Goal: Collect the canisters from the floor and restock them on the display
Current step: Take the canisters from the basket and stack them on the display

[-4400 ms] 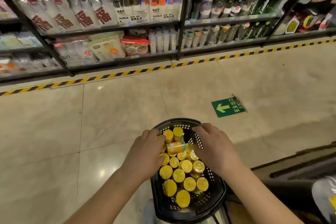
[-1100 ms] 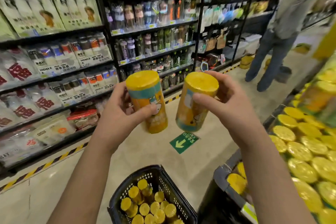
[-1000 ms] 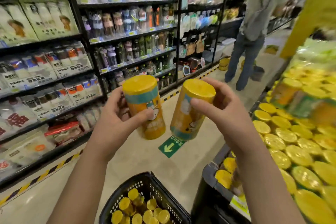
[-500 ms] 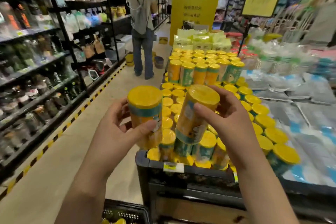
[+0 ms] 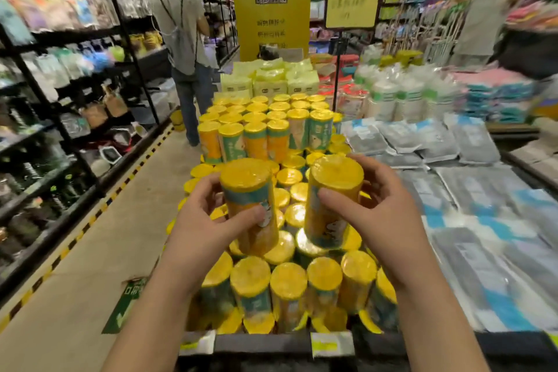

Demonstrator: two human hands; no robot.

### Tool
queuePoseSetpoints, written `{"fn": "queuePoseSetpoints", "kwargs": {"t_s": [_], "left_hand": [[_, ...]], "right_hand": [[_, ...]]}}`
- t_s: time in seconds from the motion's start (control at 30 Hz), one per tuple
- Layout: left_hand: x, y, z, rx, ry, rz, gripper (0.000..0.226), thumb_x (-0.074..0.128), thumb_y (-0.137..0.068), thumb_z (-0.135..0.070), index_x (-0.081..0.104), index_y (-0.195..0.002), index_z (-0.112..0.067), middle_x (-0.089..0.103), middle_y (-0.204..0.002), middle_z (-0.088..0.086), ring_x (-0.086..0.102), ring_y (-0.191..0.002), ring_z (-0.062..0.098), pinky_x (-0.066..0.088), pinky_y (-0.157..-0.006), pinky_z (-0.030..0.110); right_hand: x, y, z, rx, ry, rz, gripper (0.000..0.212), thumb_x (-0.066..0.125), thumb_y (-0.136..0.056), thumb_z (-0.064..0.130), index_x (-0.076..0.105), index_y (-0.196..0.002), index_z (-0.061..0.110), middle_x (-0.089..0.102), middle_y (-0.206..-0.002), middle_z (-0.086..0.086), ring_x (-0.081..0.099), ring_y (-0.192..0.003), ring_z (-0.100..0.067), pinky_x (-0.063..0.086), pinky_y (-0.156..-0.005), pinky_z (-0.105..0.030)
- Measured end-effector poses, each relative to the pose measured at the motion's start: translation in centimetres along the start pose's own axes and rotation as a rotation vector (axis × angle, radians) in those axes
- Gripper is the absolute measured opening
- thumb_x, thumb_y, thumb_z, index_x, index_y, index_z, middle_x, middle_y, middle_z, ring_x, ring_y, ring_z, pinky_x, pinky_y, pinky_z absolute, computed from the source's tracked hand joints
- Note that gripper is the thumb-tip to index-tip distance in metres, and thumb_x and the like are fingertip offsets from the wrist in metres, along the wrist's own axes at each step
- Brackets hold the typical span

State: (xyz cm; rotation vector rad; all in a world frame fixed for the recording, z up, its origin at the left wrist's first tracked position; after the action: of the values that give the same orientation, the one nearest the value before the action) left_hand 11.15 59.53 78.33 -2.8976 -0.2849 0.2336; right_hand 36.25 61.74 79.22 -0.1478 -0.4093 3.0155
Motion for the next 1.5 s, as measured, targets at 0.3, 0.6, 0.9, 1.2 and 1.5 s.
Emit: {"fn": "queuePoseSetpoints", "kwargs": {"t_s": [0.3,0.6,0.9,1.2,1.5], "left_hand": [[8.2,-7.3,1.4,-0.059,-0.029,-0.061,0.076,0.095,-0.060,-0.037,0.060,-0.128,-0.041,0.066,-0.124,-0.022,0.057,-0.124,0.005,0.053,-0.091,0.032],[10.3,-13.9,1.7,-0.018,-0.042,0.002,0.070,0.087,-0.061,-0.043,0.058,-0.124,-0.043,0.063,-0.127,-0.021,0.053,-0.124,0.000,0.052,-0.072,0.010],[11.9,-22.4,3.8,-0.015,-0.159,0.014,0.071,0.088,-0.067,-0.042,0.050,-0.128,-0.044,0.055,-0.122,-0.030,0.049,-0.116,-0.012,0.048,-0.071,0.006],[14.4,-33.1,6.9,0.061,-0.571,0.052,0.081,0.089,-0.068,-0.041,0.045,-0.135,-0.030,0.051,-0.133,-0.008,0.052,-0.120,0.011,0.049,-0.094,0.031],[16.1,-38.2,11.2,0.068,-0.854,0.115,0.088,0.086,-0.065,-0.060,0.049,-0.138,-0.027,0.054,-0.136,-0.002,0.040,-0.133,0.025,0.042,-0.107,0.049]], "right_hand": [[-4.9,-9.8,-3.2,-0.008,-0.008,0.037,0.067,0.091,-0.066,0.039,0.061,-0.127,0.045,0.068,-0.121,0.020,0.064,-0.107,0.004,0.053,-0.084,-0.020],[-4.7,-15.8,-4.3,-0.018,-0.033,0.061,0.075,0.088,-0.060,0.045,0.060,-0.130,0.040,0.068,-0.119,0.021,0.064,-0.104,0.009,0.053,-0.074,-0.009],[-3.4,-21.9,-6.8,-0.004,-0.013,0.057,0.069,0.090,-0.063,0.041,0.061,-0.126,0.044,0.067,-0.117,0.028,0.061,-0.110,0.010,0.049,-0.091,-0.018],[-2.9,-26.1,-9.5,0.001,0.036,0.012,0.065,0.092,-0.067,0.030,0.062,-0.123,0.044,0.068,-0.117,0.027,0.062,-0.110,0.008,0.050,-0.093,-0.021],[-3.8,-27.0,-11.2,0.052,0.065,-0.007,0.066,0.091,-0.068,0.031,0.061,-0.125,0.046,0.067,-0.116,0.026,0.061,-0.110,0.010,0.050,-0.090,-0.018]]}}
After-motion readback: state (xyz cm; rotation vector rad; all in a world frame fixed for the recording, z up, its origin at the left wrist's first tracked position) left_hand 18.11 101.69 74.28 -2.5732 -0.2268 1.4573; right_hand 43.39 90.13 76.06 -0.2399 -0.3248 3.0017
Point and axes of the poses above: each hand's wrist, its own y-axis away from the middle knuckle, its own x-axis out of the palm, z = x × y, the point moved 4 cm from there along -y, towards the middle knuckle
